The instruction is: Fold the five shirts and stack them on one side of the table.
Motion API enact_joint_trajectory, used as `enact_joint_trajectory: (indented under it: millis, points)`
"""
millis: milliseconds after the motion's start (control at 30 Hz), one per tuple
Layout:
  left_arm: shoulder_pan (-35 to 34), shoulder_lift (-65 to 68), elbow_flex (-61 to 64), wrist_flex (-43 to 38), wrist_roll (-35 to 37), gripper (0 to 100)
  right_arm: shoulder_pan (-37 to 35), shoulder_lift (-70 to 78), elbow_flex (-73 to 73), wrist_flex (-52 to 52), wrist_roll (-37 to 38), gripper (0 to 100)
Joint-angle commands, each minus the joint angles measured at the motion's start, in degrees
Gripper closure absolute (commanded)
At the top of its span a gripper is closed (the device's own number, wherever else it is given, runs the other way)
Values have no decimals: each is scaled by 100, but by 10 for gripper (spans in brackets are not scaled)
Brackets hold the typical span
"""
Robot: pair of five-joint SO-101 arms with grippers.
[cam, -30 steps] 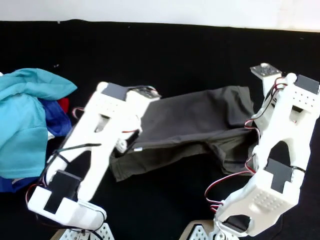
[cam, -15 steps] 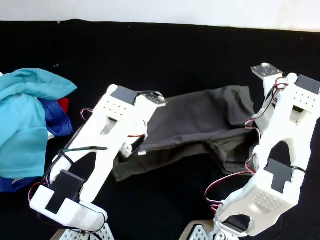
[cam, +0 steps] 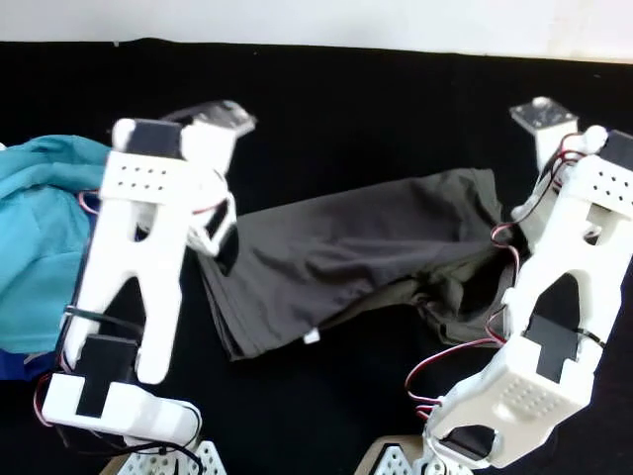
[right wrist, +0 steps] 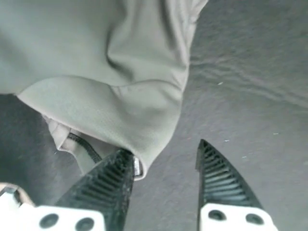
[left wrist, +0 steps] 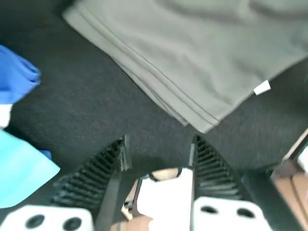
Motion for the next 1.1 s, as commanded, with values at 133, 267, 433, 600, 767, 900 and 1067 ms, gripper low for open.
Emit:
enact_joint_trajectory:
  millis: [133, 267, 433, 600, 767, 900, 1067]
  points:
    - [66, 75, -365, -404, 273, 870, -154, -303, -189, 84, -264, 820]
    - [268, 567, -347, -545, 466, 880, -338, -321, 435, 84, -290, 813]
    - [418, 1446, -382, -563, 607, 840, -312, -330, 901, 84, -290, 728]
    - [567, 2000, -374, -598, 721, 816, -31, -646, 954, 84, -290, 726]
    - [848, 2079, -321, -554, 800, 816, -92, -1235, 1086, -66, -308, 725]
    - [1095, 2097, -321, -677, 800, 818, -497, -989, 1051, -488, -765, 727]
    - [708, 2105, -549, -1178, 888, 816, -954, -312, 1033, -1182, -1547, 728]
